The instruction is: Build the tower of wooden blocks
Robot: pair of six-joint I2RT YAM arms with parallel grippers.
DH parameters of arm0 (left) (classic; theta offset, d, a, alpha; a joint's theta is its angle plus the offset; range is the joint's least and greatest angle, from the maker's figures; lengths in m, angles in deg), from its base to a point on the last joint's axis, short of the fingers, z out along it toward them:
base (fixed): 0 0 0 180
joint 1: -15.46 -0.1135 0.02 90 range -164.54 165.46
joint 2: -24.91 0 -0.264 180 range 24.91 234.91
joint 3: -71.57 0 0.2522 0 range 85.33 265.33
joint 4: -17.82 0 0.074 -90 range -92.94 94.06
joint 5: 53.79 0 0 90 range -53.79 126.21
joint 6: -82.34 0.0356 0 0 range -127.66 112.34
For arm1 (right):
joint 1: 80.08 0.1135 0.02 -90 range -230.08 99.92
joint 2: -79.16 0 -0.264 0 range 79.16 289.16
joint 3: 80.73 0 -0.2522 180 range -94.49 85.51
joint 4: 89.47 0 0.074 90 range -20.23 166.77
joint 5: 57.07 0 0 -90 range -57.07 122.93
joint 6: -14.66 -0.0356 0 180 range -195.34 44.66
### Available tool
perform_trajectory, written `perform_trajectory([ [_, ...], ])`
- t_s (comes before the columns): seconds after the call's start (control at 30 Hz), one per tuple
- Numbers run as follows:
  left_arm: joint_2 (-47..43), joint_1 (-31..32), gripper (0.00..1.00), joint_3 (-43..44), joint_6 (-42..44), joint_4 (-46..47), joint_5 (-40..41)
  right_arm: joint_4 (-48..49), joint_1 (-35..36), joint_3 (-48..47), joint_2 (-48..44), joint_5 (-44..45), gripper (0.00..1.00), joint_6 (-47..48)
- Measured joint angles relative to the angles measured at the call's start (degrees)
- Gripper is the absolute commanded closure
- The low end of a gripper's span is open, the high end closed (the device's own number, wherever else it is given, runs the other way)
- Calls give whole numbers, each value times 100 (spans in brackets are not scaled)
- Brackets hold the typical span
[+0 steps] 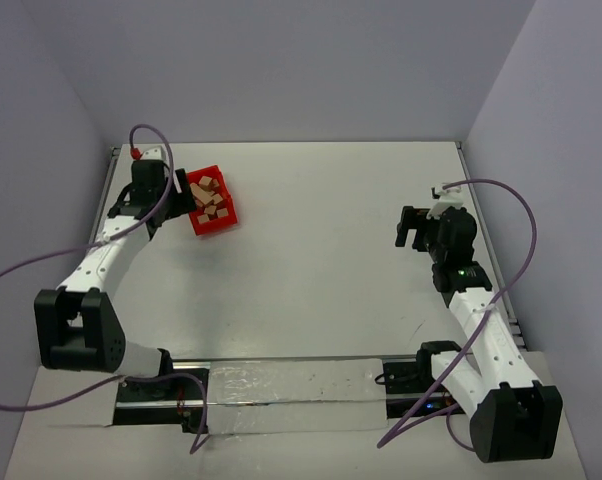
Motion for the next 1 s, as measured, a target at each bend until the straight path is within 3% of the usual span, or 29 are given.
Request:
perform_trajectory([
  [0.47, 2503, 176, 35, 1816, -718, -313, 831, 2, -4, 0, 233, 67, 0, 2],
  [0.53, 2744, 176, 41, 1963, -795, -399, 898, 0, -4, 0, 271, 69, 0, 2],
  [1.0, 3184, 9, 51, 2090, -959, -615, 1049, 0, -7, 0, 370, 71, 0, 2],
])
